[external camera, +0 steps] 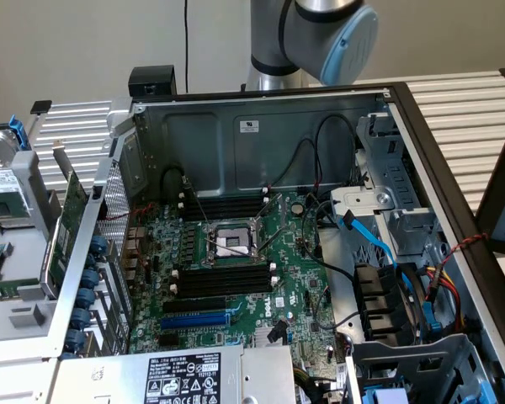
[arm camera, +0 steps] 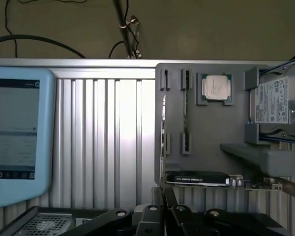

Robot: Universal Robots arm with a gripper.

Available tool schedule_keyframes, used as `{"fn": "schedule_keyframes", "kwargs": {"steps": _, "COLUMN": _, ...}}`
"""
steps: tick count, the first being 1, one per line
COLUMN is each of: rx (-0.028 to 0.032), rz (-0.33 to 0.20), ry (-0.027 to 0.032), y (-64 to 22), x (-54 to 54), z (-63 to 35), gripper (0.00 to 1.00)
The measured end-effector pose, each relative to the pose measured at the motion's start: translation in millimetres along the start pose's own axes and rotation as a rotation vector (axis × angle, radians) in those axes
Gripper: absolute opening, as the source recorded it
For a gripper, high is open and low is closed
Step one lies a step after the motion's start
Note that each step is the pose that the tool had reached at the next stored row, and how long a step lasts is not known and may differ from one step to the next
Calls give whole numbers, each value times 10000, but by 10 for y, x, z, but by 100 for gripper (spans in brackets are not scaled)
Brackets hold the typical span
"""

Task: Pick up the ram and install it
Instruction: 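Pick up the ram and move it above insertion slot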

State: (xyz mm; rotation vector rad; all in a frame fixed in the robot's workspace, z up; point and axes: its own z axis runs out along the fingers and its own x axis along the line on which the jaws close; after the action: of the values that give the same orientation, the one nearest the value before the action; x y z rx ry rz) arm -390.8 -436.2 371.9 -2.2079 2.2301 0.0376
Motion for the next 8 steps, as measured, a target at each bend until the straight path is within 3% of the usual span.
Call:
{"fn": "schedule_keyframes", "kwargs": {"steps": 4, "rx": -1, "rz": -2, "ry": -10, "y": -133, "x": -2, "z": -112, "gripper": 13}}
{"fn": "schedule_keyframes", "kwargs": {"steps": 8, "rx": 0, "rz": -15, "ry": -73, "y": -240, "x": 4, "z": -243, "gripper": 13}}
